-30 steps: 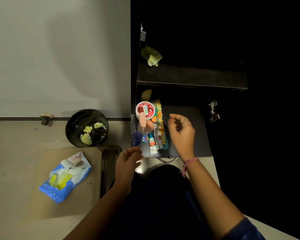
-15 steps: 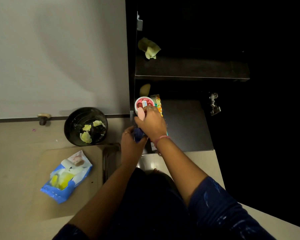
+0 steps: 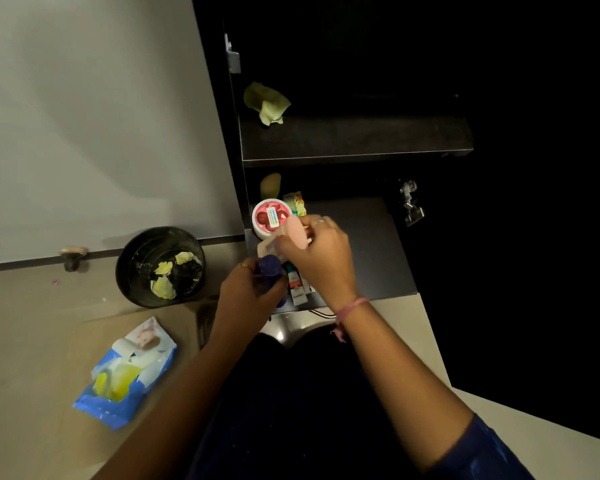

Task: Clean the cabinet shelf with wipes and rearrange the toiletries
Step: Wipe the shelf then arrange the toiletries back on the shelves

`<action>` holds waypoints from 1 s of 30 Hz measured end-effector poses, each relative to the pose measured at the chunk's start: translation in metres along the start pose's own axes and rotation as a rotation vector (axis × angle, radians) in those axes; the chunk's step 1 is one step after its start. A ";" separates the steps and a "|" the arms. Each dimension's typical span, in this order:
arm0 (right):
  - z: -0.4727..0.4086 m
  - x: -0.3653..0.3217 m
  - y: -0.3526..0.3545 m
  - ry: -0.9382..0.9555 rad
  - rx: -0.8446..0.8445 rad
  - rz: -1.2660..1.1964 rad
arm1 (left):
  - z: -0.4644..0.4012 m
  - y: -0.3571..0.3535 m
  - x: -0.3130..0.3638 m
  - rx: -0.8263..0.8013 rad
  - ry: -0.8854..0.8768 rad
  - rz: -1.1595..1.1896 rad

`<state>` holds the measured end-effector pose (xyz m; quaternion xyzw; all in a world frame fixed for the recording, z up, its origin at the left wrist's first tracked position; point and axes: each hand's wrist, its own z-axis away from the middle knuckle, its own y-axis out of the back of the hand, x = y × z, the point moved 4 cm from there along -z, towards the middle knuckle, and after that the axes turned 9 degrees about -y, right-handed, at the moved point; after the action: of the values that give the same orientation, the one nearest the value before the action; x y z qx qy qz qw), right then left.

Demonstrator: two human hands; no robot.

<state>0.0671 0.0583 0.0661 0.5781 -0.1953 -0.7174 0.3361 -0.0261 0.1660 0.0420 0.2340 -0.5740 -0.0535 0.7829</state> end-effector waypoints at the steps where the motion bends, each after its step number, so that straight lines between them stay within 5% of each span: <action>1: -0.001 0.004 0.011 -0.017 0.021 -0.014 | -0.002 0.000 0.006 -0.023 -0.018 -0.019; 8: -0.029 0.050 0.093 -0.143 0.216 -0.033 | -0.028 -0.023 0.051 -0.095 -0.106 -0.016; 14: -0.075 0.076 0.128 -0.130 0.313 0.244 | -0.084 -0.087 0.070 -0.149 -0.239 -0.113; 30: -0.177 0.101 0.106 -0.033 0.131 0.743 | -0.218 -0.193 0.075 -0.133 -0.025 -0.132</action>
<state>0.2538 -0.0679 0.0213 0.4767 -0.4424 -0.5418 0.5325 0.2362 0.0359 -0.0256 0.2180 -0.5625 -0.1458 0.7841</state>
